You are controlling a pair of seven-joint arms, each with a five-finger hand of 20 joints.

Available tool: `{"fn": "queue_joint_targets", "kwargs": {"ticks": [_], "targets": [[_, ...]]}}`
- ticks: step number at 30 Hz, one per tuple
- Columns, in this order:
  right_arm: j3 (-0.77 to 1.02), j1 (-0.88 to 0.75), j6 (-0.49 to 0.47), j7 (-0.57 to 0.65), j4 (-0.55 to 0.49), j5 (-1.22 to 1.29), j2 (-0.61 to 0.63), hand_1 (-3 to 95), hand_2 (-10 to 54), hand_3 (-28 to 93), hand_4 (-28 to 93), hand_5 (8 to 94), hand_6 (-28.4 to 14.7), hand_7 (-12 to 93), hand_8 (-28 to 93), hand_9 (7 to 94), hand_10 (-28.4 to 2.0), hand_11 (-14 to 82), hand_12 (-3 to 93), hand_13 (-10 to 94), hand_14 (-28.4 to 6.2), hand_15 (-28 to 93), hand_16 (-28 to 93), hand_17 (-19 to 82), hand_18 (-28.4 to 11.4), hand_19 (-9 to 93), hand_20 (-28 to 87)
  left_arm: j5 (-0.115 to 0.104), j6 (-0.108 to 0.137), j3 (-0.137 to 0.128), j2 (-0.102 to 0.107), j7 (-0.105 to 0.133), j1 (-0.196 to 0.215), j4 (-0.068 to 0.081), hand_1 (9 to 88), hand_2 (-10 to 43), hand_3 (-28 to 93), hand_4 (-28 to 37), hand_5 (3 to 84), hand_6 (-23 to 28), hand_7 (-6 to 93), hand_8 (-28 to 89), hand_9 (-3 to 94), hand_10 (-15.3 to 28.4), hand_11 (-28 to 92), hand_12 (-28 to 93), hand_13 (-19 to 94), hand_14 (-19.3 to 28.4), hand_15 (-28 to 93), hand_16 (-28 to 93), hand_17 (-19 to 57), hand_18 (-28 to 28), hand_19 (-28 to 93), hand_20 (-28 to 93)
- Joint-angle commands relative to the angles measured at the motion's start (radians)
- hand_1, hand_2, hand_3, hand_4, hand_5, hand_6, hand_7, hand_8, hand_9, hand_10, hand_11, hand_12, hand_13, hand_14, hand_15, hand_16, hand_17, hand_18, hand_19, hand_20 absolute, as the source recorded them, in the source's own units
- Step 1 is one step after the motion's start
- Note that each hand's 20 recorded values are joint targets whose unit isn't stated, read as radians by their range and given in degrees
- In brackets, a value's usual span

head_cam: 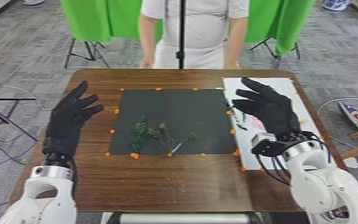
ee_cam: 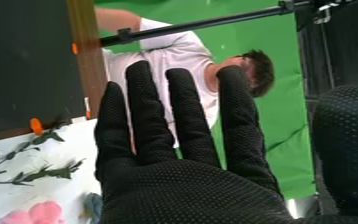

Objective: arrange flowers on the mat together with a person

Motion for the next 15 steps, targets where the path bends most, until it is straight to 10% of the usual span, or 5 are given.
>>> {"fn": "queue_joint_targets", "kwargs": {"ticks": [1, 15], "targets": [[-0.024, 0.000, -0.019, -0.009, 0.001, -0.009, -0.013, 13.1, 7.7, 80, -28, 41.7, 3.4, 16, -13, 42.8, -14.2, 9.0, 14.6, 34, -17.7, 26, 17, 5, -19.9, 43, 19, -0.004, -0.004, 0.014, -0.003, 0.001, 0.002, 0.006, 20.2, 6.3, 78, -28.3, 34.6, 3.0, 7.9, -8, 37.1, 16.3, 20, 10, 28, 24.9, 45, -6, -9.1, 23.9, 43, 13], [-0.024, 0.001, -0.022, -0.007, 0.004, -0.033, -0.024, 13.0, 7.9, 80, -28, 41.4, 3.5, 16, -13, 43.3, -14.1, 9.5, 14.5, 35, -17.7, 27, 17, 5, -20.1, 44, 19, -0.015, -0.001, 0.020, 0.001, 0.010, 0.001, 0.011, 20.3, 6.5, 78, -28.3, 34.3, 3.4, 7.9, -8, 37.1, 16.6, 20, 10, 28, 25.1, 46, -7, -9.1, 23.8, 43, 14]]}}
